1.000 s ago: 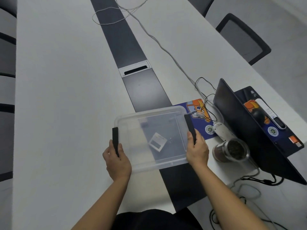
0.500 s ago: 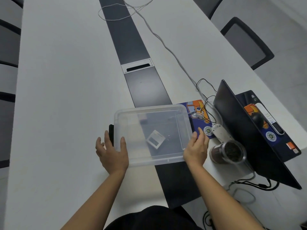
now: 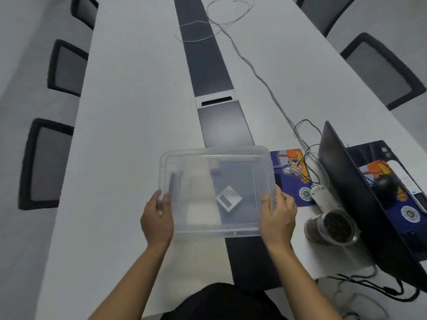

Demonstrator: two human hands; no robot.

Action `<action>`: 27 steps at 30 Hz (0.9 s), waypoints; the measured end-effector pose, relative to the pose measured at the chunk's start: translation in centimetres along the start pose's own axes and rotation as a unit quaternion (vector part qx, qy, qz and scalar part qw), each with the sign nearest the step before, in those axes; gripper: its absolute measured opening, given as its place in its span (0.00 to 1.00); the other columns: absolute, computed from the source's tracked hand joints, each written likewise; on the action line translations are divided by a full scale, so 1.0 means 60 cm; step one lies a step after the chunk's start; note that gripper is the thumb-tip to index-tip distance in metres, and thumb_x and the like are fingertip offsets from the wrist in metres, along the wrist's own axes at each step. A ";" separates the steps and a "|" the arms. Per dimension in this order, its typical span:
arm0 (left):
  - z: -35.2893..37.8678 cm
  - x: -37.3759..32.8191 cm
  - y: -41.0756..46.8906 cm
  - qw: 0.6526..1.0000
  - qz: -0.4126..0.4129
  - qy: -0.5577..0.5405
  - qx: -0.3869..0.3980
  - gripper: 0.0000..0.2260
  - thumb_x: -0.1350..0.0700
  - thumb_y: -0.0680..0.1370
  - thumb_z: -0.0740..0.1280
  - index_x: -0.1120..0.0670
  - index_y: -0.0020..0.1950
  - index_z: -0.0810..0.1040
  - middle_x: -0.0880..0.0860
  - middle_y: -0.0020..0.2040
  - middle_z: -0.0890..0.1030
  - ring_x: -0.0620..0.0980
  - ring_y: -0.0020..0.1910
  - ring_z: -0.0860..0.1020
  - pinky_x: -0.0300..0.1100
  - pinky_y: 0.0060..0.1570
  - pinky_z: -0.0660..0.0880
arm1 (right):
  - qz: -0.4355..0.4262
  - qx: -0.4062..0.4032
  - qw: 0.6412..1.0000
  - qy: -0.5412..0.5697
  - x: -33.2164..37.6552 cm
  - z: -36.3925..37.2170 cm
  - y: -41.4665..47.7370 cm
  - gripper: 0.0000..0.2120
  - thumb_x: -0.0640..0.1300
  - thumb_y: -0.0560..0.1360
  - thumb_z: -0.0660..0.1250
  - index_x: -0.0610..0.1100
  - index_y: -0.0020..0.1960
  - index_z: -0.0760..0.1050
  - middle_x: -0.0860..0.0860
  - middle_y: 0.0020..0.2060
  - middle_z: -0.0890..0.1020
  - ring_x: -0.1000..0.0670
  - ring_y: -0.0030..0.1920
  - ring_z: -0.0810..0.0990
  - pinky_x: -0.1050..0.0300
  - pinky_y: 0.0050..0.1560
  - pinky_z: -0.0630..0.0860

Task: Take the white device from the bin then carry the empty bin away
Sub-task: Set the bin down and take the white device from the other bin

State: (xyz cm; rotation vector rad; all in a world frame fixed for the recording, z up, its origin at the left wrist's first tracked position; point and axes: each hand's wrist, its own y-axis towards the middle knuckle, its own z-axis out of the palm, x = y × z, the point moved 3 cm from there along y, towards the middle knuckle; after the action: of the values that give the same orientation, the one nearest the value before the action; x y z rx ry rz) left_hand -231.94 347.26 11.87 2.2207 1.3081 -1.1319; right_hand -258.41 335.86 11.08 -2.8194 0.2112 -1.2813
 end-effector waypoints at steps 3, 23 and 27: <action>-0.067 0.019 -0.022 0.998 -0.012 -0.009 -0.055 0.21 0.50 0.83 0.62 0.59 0.72 0.74 0.57 0.69 0.78 0.43 0.59 0.72 0.38 0.59 0.68 | -0.023 0.069 0.996 0.043 0.037 0.029 -0.026 0.24 0.52 0.83 0.58 0.44 0.75 0.67 0.47 0.59 0.72 0.46 0.58 0.75 0.51 0.53 0.76; -0.369 0.441 0.006 0.975 -0.187 0.112 -0.040 0.21 0.60 0.81 0.58 0.60 0.75 0.68 0.63 0.68 0.68 0.61 0.63 0.70 0.50 0.55 0.69 | -0.065 0.317 0.942 -0.091 0.139 0.329 -0.382 0.33 0.47 0.78 0.65 0.41 0.79 0.59 0.47 0.68 0.66 0.49 0.61 0.76 0.58 0.58 0.73; -0.364 0.508 0.017 0.962 -0.189 0.168 0.101 0.25 0.60 0.81 0.58 0.59 0.79 0.62 0.61 0.73 0.65 0.61 0.70 0.65 0.53 0.65 0.67 | 0.037 0.358 0.922 -0.140 0.091 0.365 -0.410 0.36 0.46 0.78 0.63 0.42 0.81 0.53 0.44 0.72 0.62 0.45 0.66 0.72 0.55 0.63 0.71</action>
State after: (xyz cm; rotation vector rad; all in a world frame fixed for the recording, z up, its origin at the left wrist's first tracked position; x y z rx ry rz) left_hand -212.78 378.03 2.21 2.4609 1.8983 -1.0823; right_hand -235.75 359.00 2.95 -2.2771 -0.1381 -0.7117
